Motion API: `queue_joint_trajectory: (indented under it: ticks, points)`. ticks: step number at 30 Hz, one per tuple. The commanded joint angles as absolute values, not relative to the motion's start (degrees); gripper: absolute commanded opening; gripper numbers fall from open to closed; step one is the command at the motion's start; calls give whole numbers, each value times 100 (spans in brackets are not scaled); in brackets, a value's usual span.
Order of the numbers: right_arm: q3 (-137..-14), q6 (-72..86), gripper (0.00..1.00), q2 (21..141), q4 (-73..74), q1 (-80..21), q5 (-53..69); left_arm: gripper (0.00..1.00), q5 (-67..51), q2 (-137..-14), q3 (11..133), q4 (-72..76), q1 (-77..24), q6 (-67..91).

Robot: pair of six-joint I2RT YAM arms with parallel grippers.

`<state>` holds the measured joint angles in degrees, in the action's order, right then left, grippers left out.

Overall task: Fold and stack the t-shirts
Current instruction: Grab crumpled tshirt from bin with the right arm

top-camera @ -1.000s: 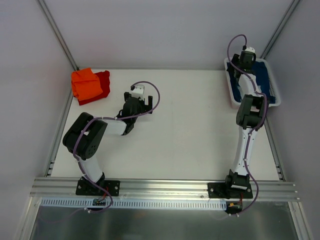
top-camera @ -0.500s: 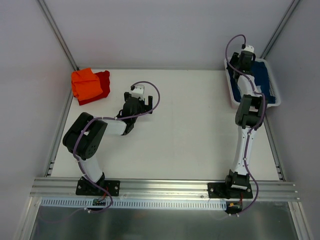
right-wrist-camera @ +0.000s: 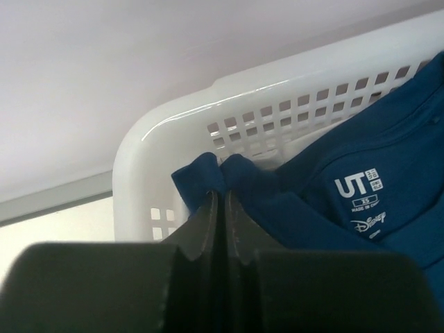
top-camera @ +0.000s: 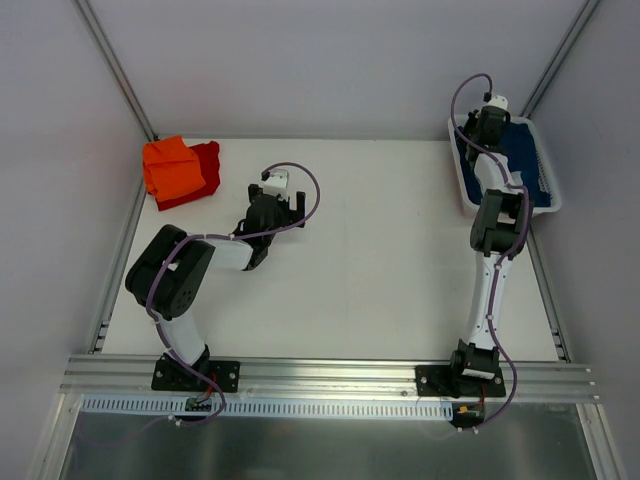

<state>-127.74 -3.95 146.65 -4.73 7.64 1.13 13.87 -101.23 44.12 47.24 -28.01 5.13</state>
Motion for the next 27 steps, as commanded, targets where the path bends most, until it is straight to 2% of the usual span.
queue_joint_trajectory:
  ticks: [1, 11, 18, 27]
  points:
    - [-12885, -273, 0, 14651, -703, 738, 176, 98, 1274, -9949, 4526, 4869, -2742, 563]
    - [-12200, -325, 0, 14055, -800, 729, 228, 98, 1310, -9967, 4553, 4852, -2751, 580]
    - [-11233, -492, 0, 12561, -897, 633, 290, 98, 1380, -9949, 4518, 4895, -2751, 606]
    - [-10829, -764, 0, 10514, -264, 326, 299, 98, 1424, -9958, 4535, 4878, -2751, 615]
